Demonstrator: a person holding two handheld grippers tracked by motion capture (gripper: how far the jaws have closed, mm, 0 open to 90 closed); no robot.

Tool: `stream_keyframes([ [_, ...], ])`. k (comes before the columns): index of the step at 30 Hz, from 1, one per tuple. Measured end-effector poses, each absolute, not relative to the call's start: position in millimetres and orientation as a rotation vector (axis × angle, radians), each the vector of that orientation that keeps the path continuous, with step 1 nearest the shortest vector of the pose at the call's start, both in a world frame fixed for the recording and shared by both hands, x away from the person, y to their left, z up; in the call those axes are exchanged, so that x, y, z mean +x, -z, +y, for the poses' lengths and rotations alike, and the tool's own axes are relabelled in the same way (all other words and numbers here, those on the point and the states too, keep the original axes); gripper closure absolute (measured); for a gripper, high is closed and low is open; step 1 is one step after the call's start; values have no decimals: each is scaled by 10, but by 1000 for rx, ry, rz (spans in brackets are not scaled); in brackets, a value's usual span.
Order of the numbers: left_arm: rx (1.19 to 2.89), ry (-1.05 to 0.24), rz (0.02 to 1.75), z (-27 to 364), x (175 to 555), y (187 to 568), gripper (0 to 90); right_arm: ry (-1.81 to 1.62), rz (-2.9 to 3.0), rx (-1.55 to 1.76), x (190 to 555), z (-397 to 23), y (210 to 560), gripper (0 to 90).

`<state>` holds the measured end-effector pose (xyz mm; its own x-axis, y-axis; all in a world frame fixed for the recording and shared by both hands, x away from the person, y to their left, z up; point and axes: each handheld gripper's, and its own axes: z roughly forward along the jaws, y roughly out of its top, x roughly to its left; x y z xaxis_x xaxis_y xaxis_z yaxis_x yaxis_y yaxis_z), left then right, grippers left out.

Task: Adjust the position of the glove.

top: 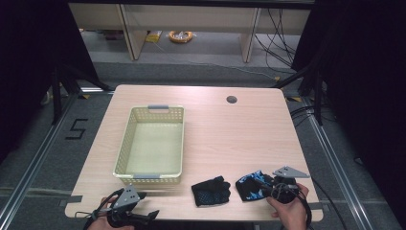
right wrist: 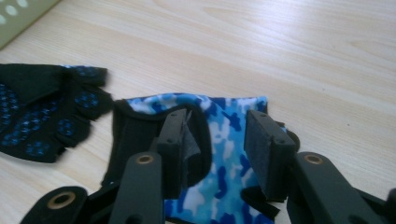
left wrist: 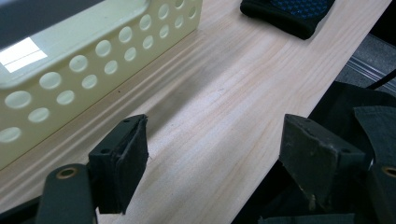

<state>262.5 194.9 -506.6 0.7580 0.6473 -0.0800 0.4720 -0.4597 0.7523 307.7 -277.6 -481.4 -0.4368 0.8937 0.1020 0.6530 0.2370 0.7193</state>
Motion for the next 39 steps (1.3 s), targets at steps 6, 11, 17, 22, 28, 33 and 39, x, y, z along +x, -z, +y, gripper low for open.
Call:
stream_keyframes([
  [6,2159,-289,829,1950,2629,5065,232,-983,2213,1420,3152,-2809,4884,595],
  [11,2150,-276,852,1936,2620,5077,232,-884,2262,1395,3212,-2754,4923,591],
  [17,2146,-268,852,1933,2617,5080,232,-879,2317,1386,3285,-2735,4997,644],
  [22,2145,-267,837,1925,2614,5080,232,-901,2336,1375,3282,-2736,5005,716],
  [28,2143,-270,837,1927,2616,5080,233,-944,2363,1372,3315,-2755,5013,811],
  [33,2158,-280,825,1936,2624,5072,233,-977,2295,1437,3289,-2745,5020,855],
  [39,2138,-261,852,1929,2612,5075,233,-1081,2230,1446,3239,-2747,4924,857],
])
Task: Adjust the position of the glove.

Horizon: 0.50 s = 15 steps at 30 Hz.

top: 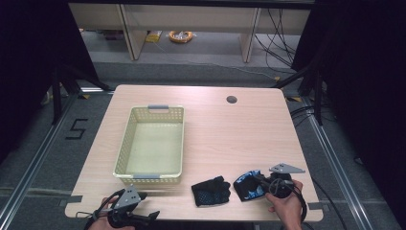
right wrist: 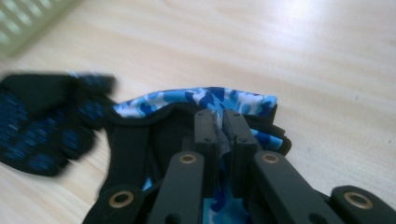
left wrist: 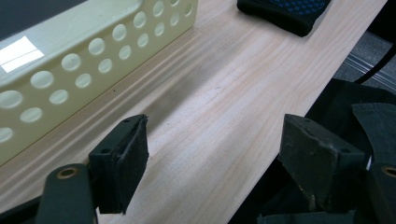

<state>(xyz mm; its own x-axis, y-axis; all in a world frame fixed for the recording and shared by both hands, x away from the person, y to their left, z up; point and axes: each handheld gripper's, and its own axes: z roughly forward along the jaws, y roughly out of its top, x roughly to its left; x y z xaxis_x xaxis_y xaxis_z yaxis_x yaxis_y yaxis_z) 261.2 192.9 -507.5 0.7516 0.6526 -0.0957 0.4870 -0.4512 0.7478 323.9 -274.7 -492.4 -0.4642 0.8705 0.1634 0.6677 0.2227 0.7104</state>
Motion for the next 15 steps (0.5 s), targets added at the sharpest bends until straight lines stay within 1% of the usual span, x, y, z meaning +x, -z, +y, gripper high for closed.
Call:
stream_keyframes([
  [3,2151,-282,855,1934,2620,5079,231,-1209,2173,1439,3160,-2748,4791,857],
  [4,2141,-255,849,1932,2613,5076,231,-1209,2173,1439,3160,-2748,4791,857],
  [6,2142,-275,858,1935,2616,5075,227,-1220,2154,1419,3125,-2731,4754,857],
  [7,2135,-273,843,1934,2621,5071,224,-1238,2134,1471,3077,-2692,4719,857],
  [8,2133,-271,847,1933,2619,5071,221,-1238,2158,1417,3075,-2706,4694,857],
  [9,2153,-288,835,1948,2629,5066,218,-1275,2147,1447,3039,-2669,4666,857],
  [10,2135,-272,847,1937,2620,5072,217,-1299,2145,1412,3039,-2657,4653,857],
  [13,2160,-305,821,1955,2648,5066,212,-1316,2145,1408,3001,-2556,4603,856],
  [14,2131,-271,850,1934,2619,5071,212,-1320,2154,1393,3000,-2523,4602,856],
  [15,2130,-270,852,1933,2619,5072,212,-1340,2164,1377,2999,-2470,4605,856],
])
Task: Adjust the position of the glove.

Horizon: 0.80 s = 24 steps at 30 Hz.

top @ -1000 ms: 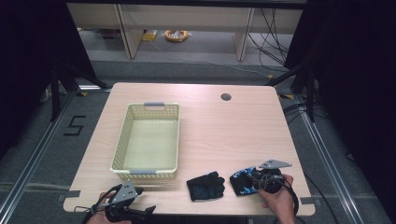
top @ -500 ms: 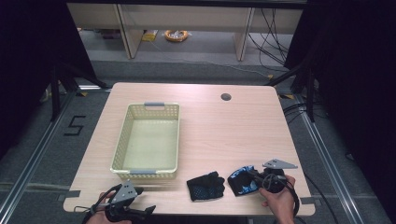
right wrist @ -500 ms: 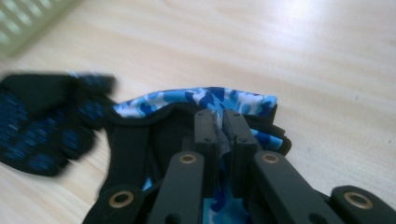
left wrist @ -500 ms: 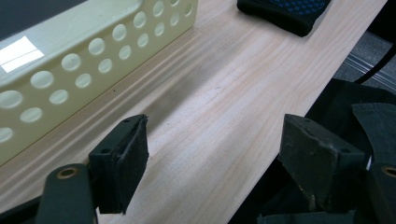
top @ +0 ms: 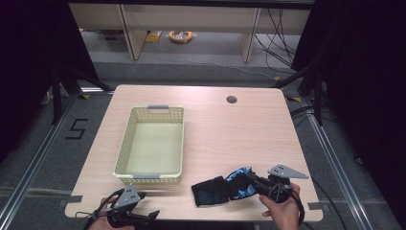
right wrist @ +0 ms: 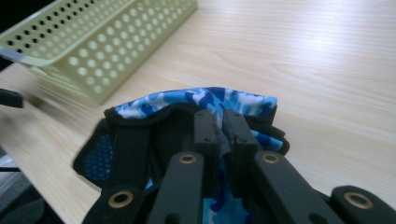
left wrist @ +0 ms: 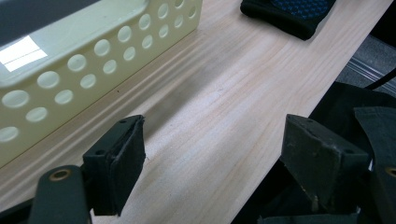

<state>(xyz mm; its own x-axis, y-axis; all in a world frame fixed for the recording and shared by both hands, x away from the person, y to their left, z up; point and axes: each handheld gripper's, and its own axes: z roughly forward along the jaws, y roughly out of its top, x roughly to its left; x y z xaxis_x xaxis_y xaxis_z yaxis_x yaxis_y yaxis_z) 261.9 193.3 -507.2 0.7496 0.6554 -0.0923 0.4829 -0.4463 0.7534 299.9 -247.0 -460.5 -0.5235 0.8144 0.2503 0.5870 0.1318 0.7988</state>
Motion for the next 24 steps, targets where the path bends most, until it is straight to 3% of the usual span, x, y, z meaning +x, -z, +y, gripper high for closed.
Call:
stream_keyframes([
  [24,2116,-242,753,1495,2661,5014,238,-1414,2238,1402,3049,-1641,4802,852],
])
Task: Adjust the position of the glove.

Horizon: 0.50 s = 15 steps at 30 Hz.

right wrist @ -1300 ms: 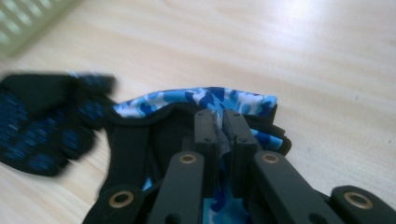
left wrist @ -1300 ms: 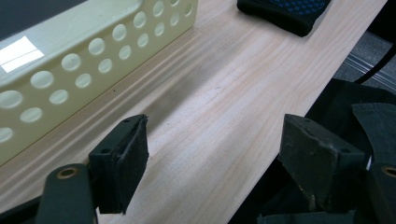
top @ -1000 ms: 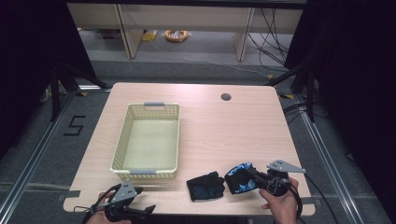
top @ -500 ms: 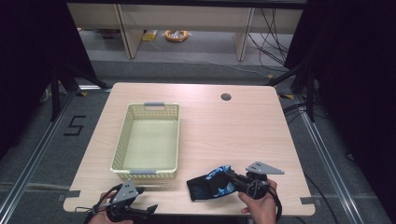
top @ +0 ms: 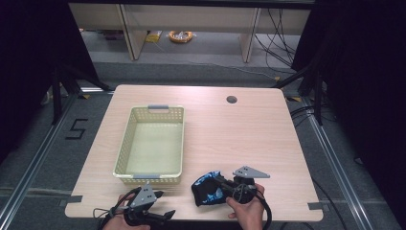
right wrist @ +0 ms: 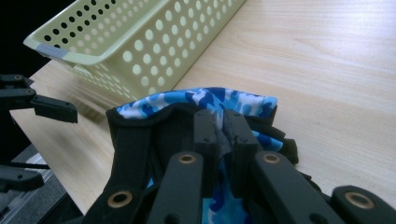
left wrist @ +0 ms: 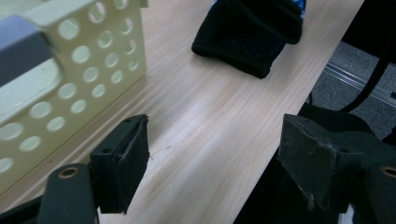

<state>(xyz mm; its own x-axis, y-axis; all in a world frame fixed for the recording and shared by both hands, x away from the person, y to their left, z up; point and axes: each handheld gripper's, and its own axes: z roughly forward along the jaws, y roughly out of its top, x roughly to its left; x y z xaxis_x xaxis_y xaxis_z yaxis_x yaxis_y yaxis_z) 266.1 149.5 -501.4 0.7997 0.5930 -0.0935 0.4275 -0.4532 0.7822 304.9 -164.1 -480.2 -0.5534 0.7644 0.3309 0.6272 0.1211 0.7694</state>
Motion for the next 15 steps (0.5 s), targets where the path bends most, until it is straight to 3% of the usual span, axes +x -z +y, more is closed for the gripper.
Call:
stream_keyframes([
  [15,2139,-221,757,1486,2649,5047,240,-1357,2199,1496,3018,-1599,5004,849],
])
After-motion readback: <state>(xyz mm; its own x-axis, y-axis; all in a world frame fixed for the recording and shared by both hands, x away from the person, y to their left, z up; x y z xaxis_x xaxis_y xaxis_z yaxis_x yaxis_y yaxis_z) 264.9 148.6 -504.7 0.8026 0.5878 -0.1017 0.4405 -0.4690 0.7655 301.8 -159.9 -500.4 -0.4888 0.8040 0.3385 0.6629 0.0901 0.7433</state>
